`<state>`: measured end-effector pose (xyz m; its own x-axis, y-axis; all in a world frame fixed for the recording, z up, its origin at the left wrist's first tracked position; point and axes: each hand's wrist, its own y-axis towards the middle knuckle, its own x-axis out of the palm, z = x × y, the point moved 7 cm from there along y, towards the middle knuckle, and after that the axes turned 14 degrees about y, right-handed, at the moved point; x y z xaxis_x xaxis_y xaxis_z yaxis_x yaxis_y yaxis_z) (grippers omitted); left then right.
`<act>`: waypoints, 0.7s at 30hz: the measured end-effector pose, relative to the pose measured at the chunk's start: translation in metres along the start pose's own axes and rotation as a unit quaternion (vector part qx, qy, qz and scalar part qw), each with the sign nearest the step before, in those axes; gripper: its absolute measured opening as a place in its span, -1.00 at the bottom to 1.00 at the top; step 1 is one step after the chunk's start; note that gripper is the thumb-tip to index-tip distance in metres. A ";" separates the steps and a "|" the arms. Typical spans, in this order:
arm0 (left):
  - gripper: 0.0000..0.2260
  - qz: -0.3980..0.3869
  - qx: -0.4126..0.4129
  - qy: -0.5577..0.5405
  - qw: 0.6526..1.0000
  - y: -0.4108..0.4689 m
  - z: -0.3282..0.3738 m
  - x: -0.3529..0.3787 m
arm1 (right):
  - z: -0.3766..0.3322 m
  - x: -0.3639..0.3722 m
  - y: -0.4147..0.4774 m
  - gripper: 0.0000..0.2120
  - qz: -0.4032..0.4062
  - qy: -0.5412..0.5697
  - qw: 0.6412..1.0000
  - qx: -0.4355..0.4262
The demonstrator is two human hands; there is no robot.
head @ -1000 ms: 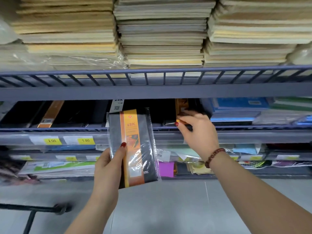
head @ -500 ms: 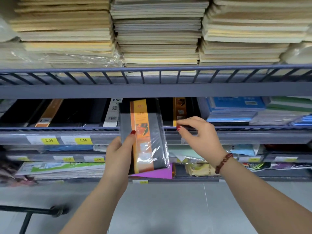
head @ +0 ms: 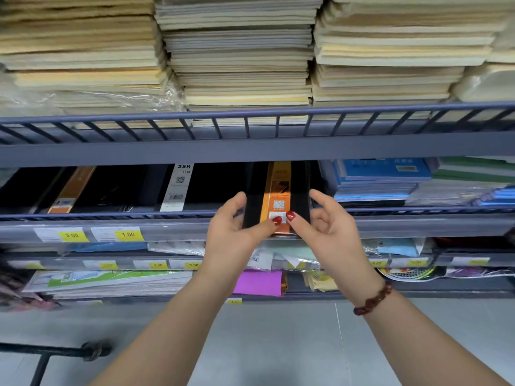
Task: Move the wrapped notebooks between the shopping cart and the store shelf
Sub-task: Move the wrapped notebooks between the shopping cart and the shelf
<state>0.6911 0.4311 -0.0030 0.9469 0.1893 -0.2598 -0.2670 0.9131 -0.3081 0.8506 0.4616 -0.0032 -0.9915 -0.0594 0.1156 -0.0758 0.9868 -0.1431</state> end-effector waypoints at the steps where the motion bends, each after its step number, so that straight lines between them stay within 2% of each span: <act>1: -0.24 -0.021 0.011 0.008 1.000 0.000 -0.001 0.002 | -0.001 0.000 0.001 -0.34 -0.011 -0.031 0.999 -0.011; 5: -0.26 -0.071 0.043 0.022 0.996 0.009 0.003 0.005 | -0.012 -0.005 0.008 -0.31 -0.046 -0.153 0.986 -0.052; 11: -0.43 -0.021 0.085 0.120 0.989 0.038 0.011 -0.001 | -0.022 -0.001 0.027 -0.39 -0.061 -0.315 0.942 -0.104; 15: -0.48 -0.013 0.078 0.168 0.983 0.057 0.005 -0.002 | -0.018 0.003 0.041 -0.41 -0.068 -0.379 0.916 -0.114; 18: -0.51 0.011 0.102 0.225 0.969 0.062 0.008 -0.006 | -0.014 0.002 0.048 -0.48 -0.072 -0.420 0.896 -0.127; 21: -0.54 0.024 0.126 0.260 0.957 0.063 0.011 -0.008 | -0.014 0.001 0.052 -0.51 -0.065 -0.411 0.898 -0.145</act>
<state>0.6689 0.4910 -0.0102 0.7002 0.0869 -0.7086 -0.1940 0.9784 -0.0717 0.8476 0.5145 0.0031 -0.7291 -0.1494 -0.6679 -0.2832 0.9543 0.0957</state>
